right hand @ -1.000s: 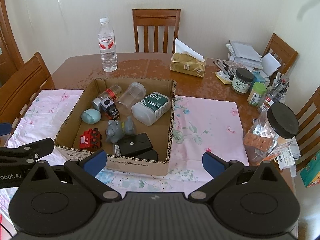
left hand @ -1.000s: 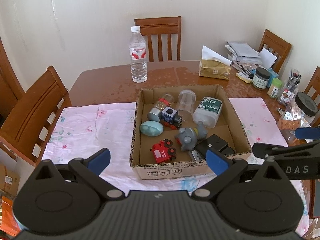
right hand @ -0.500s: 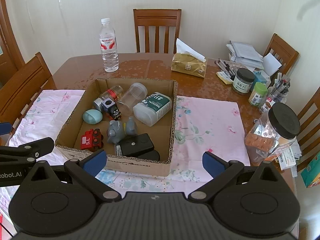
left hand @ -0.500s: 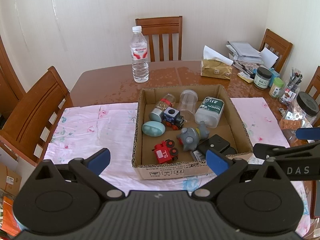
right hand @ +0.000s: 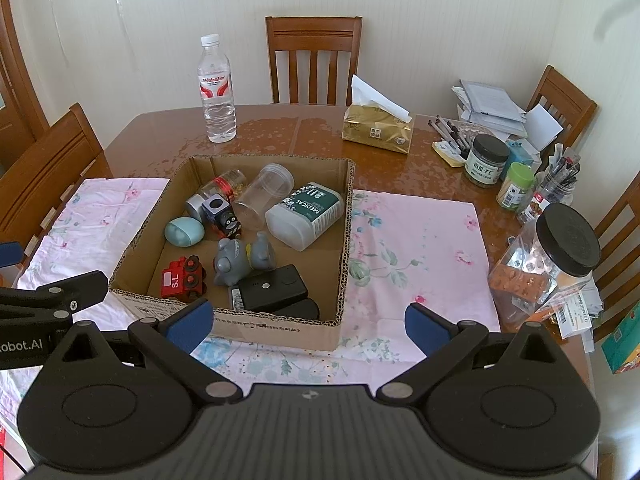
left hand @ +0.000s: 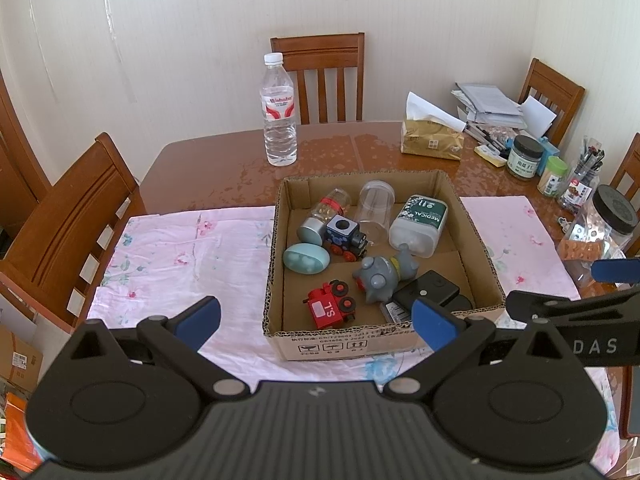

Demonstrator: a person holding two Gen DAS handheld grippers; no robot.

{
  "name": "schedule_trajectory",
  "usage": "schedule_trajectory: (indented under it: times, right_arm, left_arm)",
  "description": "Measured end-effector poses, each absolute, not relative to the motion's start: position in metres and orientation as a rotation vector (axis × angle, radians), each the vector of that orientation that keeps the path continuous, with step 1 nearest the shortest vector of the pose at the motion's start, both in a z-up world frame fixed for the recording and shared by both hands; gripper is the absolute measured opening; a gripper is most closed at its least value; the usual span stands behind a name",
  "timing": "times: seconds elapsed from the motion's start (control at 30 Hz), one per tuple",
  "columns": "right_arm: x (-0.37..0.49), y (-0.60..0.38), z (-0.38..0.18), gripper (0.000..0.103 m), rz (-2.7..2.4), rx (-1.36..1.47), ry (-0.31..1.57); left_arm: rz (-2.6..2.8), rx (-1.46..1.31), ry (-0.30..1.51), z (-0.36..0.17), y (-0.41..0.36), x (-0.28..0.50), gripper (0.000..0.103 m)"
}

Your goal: Organize rigid objects

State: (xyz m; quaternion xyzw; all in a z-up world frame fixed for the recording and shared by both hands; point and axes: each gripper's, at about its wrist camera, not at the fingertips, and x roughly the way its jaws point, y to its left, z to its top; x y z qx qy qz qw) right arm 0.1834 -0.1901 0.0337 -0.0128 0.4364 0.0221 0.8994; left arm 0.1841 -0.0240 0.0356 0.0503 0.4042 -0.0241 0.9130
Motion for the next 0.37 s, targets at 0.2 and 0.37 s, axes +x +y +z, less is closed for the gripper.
schedule_trajectory:
  times: [0.2,0.37]
  right_arm:
    - [0.1826,-0.1902,0.0340,0.103,0.045,-0.028,0.902]
    - [0.1814,-0.1905,0.0344,0.103,0.046,-0.032,0.902]
  left_arm:
    - [-0.050,0.104,0.832,0.0361,-0.0246,0.1838,0.101]
    - [-0.050,0.103,0.832,0.0366,-0.0252,0.1834,0.101]
